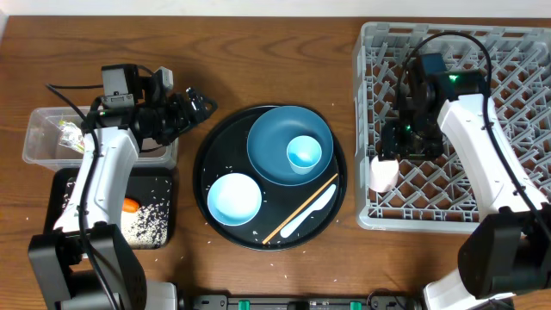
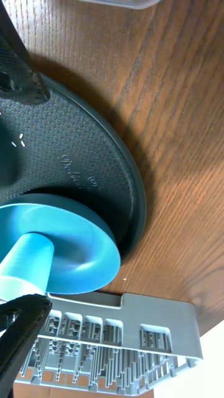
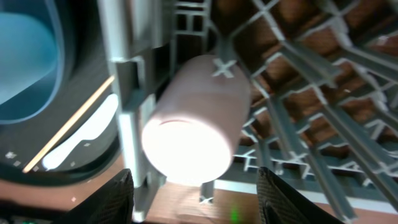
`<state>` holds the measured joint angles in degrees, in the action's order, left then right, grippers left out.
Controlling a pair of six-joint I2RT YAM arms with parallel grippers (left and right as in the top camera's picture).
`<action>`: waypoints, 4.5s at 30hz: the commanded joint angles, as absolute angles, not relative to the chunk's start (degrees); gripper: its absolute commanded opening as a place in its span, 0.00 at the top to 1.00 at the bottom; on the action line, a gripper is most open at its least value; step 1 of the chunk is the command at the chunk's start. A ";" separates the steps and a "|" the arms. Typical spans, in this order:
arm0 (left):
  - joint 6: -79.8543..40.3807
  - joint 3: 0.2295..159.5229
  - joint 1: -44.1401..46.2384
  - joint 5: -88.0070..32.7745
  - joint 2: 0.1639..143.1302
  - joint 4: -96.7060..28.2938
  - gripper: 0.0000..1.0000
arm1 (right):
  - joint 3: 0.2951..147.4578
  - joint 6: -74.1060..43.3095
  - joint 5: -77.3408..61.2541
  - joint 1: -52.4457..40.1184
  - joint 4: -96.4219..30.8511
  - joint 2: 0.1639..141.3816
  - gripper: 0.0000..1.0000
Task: Sort waste into correct bins and load items into the dishwasher rack
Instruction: 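Release the cup in the rack and raise the right gripper, then reach left gripper toward the blue cup on the blue plate, then grasp the blue cup rim with left gripper and lift it, then reach right gripper to the held blue cup and grasp its body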
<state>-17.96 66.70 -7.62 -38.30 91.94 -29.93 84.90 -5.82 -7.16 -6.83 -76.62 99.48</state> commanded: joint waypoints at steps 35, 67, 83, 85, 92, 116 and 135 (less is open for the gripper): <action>-29.12 67.35 23.62 -17.56 91.79 -33.65 0.02 | 86.46 -2.04 -11.00 -7.09 -84.36 80.47 0.39; -36.97 66.61 35.81 -2.31 99.24 -25.89 0.85 | 86.39 -0.75 -10.98 -7.14 -85.69 80.47 0.40; -28.91 66.78 21.28 -28.23 86.80 -25.04 0.94 | 85.38 15.31 -36.95 -6.72 -80.99 80.47 0.39; -27.14 66.78 15.64 -39.99 83.61 -23.94 0.94 | 85.38 19.84 -45.50 -6.66 -80.12 80.47 0.39; -26.61 66.78 2.52 -74.72 80.93 -18.20 0.94 | 85.38 25.91 -62.08 -6.66 -72.42 80.49 0.40; -28.01 66.76 0.10 -90.06 81.54 -8.60 0.94 | 85.34 33.95 -82.24 -9.58 -53.49 87.00 0.38; -35.20 66.76 0.73 -90.06 81.54 0.56 0.94 | 85.34 30.98 -89.27 -14.92 -41.45 95.37 0.27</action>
<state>-34.76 66.63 0.60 -88.62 81.45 0.25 85.41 32.80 -87.18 -13.21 -42.65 95.22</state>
